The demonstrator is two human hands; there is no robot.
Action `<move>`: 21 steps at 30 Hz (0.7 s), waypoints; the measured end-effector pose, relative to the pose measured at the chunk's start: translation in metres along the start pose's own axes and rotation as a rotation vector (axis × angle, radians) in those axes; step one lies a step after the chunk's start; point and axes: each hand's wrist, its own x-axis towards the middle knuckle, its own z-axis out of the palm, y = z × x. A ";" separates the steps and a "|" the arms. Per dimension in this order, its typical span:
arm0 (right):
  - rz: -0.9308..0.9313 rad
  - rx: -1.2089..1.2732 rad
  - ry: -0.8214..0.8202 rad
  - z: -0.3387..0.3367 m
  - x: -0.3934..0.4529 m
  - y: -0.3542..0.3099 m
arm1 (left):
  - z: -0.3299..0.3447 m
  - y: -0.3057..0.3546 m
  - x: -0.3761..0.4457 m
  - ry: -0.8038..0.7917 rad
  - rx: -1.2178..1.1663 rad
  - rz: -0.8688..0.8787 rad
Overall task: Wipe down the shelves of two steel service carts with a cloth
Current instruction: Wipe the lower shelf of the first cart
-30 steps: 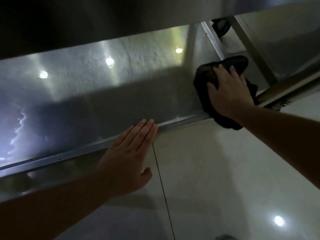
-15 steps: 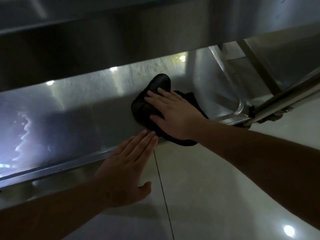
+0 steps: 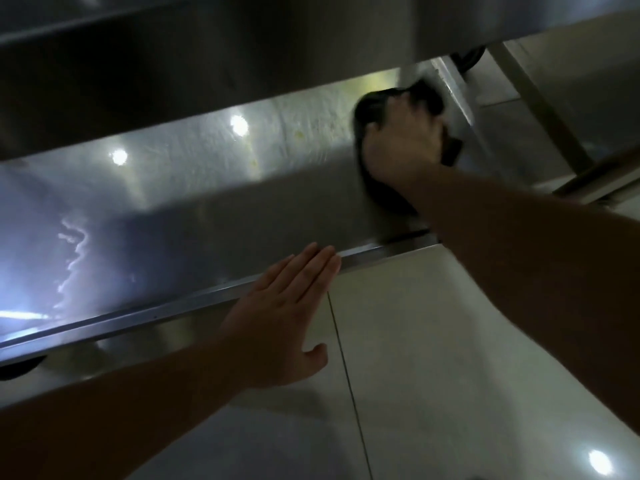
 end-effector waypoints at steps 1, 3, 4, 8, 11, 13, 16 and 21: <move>-0.097 0.018 -0.042 0.006 -0.010 -0.028 | 0.000 0.000 -0.001 -0.013 0.001 -0.006; -0.418 0.020 -0.136 0.024 -0.039 -0.081 | 0.000 -0.002 -0.002 -0.040 0.004 -0.014; -0.579 0.006 -0.197 0.031 -0.055 -0.101 | 0.000 -0.003 -0.002 -0.050 0.011 -0.008; -0.752 0.021 -0.244 0.028 -0.067 -0.094 | -0.004 -0.004 0.000 -0.061 0.025 0.026; -0.536 0.043 -0.074 0.005 -0.039 -0.039 | -0.008 -0.007 0.001 -0.069 -0.004 0.054; -0.257 0.026 0.024 -0.008 -0.020 0.007 | -0.013 -0.015 -0.005 -0.053 -0.059 0.085; 0.020 0.022 0.072 -0.012 -0.020 0.042 | -0.020 -0.048 -0.042 0.010 -0.109 -0.004; 0.066 -0.003 0.031 -0.014 -0.022 0.039 | -0.027 -0.146 -0.151 0.138 -0.170 -0.711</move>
